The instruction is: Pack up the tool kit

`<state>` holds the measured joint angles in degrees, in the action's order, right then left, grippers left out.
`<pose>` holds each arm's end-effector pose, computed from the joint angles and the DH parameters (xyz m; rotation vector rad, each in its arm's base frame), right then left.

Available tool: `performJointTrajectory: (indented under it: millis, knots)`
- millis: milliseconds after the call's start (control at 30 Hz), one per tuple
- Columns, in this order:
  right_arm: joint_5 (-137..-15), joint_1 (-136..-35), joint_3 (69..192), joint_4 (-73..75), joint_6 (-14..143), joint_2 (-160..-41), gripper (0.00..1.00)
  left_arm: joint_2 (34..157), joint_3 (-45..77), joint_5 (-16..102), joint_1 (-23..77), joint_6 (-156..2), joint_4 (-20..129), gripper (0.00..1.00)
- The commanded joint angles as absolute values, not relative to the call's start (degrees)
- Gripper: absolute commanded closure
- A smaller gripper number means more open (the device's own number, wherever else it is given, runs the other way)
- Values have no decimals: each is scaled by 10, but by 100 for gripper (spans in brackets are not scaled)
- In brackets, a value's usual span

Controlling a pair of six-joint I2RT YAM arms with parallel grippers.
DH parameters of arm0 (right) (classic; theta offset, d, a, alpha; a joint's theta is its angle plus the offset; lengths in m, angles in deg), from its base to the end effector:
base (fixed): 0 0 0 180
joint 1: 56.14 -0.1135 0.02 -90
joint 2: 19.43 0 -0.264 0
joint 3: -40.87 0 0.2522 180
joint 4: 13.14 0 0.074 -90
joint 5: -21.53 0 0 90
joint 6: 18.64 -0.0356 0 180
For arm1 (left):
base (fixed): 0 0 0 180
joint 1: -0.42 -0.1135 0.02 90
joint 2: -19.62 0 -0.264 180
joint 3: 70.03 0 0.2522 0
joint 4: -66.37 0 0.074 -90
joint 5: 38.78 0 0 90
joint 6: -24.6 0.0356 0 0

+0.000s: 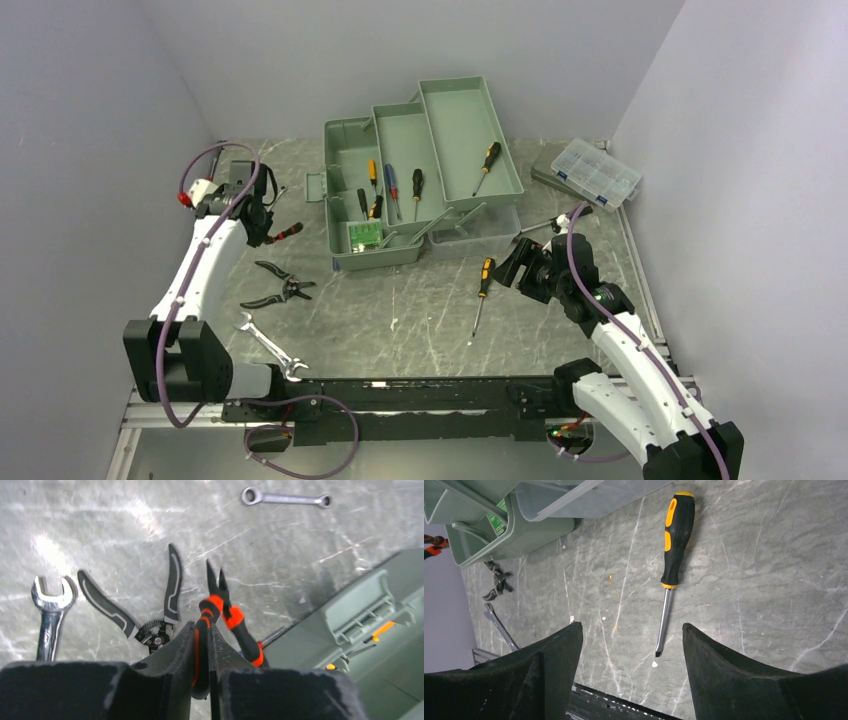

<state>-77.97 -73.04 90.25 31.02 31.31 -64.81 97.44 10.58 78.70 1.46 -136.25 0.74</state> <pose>0.1605 0.0549 0.2486 0.3843 2.3303 0.6952 0.2647 0.0116 0.2899 -1.5402 1.9512 0.1394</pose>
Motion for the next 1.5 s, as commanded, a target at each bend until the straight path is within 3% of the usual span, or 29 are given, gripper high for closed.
performJointTrajectory:
  millis: [0,433,533,567,600,667,933,1133,1233,1333,1467]
  knots:
    - [-775,-729,929,302,319,-649,25,925,146,797,14,-1196,55,100]
    - [-790,-730,928,294,316,-652,25,880,75,677,14,-1167,92,99]
    - [-813,-729,929,291,330,-658,24,907,73,662,14,-1151,79,77]
    - [-826,-730,929,286,340,-661,24,914,71,657,14,-1148,78,66]
    - [-842,-730,928,277,348,-663,24,916,66,649,14,-1143,85,48]
    - [-861,-730,926,264,359,-666,24,912,45,624,14,-1131,115,37]
    - [-875,-730,931,243,366,-665,26,916,-59,547,14,-1168,222,31]
    - [-876,-730,925,240,362,-668,27,986,-22,574,23,-1222,186,35]
    - [-876,-729,924,239,360,-664,28,1021,3,582,27,-1217,183,28]
    - [-875,-730,923,241,359,-660,28,1052,13,582,31,-1232,176,9]
    - [-873,-730,923,248,360,-658,28,1074,2,596,33,-1266,175,11]
